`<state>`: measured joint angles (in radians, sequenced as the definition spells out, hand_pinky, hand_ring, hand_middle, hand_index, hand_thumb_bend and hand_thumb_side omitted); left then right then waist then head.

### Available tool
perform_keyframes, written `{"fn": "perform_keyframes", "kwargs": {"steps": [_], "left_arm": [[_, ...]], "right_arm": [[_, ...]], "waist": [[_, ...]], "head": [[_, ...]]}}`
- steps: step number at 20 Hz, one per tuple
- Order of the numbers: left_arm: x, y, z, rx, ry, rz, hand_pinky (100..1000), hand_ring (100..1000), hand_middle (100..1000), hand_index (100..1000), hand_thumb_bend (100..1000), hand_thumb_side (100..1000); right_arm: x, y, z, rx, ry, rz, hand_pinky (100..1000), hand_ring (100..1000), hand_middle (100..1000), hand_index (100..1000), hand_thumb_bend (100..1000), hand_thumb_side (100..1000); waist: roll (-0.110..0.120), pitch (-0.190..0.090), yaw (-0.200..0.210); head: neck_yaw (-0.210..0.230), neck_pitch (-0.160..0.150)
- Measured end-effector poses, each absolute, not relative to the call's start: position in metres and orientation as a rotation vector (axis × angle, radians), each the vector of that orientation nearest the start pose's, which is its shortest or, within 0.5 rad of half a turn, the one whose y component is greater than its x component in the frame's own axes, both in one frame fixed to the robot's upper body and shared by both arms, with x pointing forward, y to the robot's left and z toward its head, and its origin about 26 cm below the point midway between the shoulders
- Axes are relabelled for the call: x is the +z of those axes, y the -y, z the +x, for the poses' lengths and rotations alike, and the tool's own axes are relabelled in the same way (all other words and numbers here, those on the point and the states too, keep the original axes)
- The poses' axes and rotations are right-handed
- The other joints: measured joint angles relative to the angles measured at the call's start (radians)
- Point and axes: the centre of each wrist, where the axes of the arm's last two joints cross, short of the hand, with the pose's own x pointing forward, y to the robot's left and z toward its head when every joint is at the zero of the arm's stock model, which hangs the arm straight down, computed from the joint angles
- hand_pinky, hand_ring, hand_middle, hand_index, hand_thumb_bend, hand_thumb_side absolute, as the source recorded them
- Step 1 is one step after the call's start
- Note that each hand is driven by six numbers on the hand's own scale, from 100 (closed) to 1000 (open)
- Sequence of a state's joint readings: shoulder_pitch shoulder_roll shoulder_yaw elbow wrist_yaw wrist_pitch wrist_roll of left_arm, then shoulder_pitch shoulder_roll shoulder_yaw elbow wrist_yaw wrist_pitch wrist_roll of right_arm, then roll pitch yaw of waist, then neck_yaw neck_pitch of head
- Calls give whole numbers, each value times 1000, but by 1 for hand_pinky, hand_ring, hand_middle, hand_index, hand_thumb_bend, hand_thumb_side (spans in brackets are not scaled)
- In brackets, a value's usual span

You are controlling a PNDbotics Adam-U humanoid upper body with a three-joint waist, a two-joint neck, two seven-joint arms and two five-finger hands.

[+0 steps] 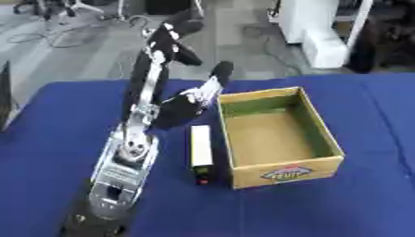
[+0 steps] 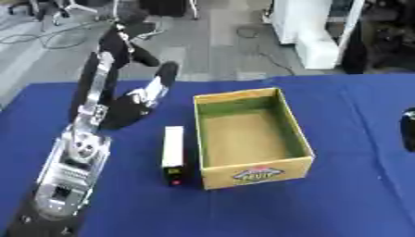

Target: Pick up objects on the table and place them in the box.

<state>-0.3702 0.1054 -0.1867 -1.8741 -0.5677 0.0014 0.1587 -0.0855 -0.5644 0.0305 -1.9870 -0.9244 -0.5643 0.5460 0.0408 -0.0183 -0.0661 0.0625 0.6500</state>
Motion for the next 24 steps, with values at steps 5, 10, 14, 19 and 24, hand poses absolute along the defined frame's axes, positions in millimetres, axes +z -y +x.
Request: {"fn": "perform_keyframes", "kwargs": {"steps": [5, 10, 14, 19, 24], "left_arm": [[167, -172, 320, -558, 2205, 658, 564, 548, 901, 803, 432, 670], [167, -173, 320, -613, 2140, 727, 580, 552, 906, 805, 419, 655], [167, -174, 321, -649, 2108, 746, 603, 565, 918, 812, 410, 647], [160, -181, 328, -830, 1988, 763, 632, 596, 859, 706, 382, 628], [156, -203, 341, -1136, 1805, 811, 674, 608, 818, 676, 389, 616]], "right_arm": [[160, 309, 274, -672, -3353, -1139, 187, 331, 384, 474, 100, 1000], [160, 309, 274, -672, -3353, -1139, 187, 331, 384, 474, 100, 1000], [160, 309, 274, -672, -3353, -1138, 187, 331, 384, 474, 100, 1000], [162, 312, 274, -661, -3360, -1109, 186, 330, 383, 473, 100, 1000], [161, 314, 273, -676, -3370, -1090, 186, 330, 383, 473, 100, 1000]], "waist": [[0, 0, 1], [0, 0, 1], [0, 0, -7], [0, -10, -17], [7, -16, -25]], "head": [[0, 1], [0, 1], [0, 1], [-27, -2], [-49, -9]]}}
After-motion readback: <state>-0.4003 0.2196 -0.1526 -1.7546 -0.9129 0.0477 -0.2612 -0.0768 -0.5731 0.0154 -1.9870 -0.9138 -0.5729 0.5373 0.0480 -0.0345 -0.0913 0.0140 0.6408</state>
